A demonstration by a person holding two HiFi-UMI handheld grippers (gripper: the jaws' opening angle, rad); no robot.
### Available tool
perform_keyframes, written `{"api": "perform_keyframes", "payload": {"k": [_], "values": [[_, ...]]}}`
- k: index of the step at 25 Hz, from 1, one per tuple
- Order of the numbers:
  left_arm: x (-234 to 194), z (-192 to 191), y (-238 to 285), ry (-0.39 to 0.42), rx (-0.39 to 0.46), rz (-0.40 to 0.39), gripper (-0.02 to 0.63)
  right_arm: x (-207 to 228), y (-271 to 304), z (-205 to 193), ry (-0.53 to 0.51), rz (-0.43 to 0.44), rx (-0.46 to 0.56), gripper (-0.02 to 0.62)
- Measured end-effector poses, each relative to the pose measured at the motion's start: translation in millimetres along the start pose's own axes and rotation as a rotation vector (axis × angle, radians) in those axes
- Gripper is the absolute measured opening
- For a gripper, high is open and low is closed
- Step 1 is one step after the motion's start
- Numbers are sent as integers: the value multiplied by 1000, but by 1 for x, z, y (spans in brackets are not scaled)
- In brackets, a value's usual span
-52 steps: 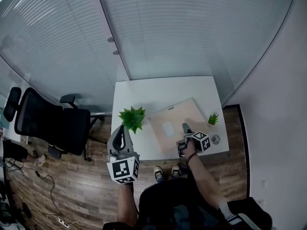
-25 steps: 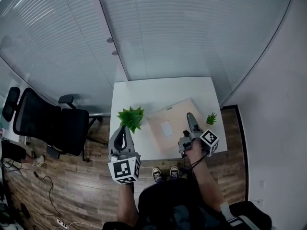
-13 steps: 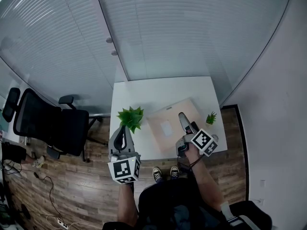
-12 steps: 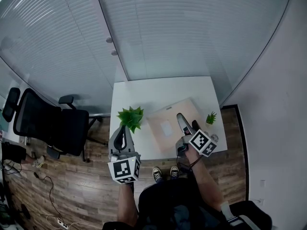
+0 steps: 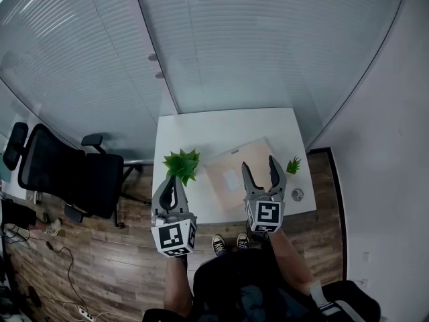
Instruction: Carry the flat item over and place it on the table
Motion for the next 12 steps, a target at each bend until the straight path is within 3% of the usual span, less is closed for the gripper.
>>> {"api": "perform_keyframes", "payload": {"k": [3, 5, 12], "values": [[2, 0, 0, -1, 4, -2, 4, 8, -4, 5, -27, -77, 31, 124], [3, -1, -1, -2, 6, -1, 3, 14, -6, 1, -16, -110, 17, 5], [4, 0, -1, -2, 6, -1, 3, 17, -7, 2, 19, -105, -10, 3]]}}
Point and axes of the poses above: the fingertips, and each gripper's own axes: y forward along the fingers, x to its right, z out of its top, the point moved 4 cm from there along -y, backward along the fingers, and after that the axes turned 6 degrees about -z, right-handed, at the moved point
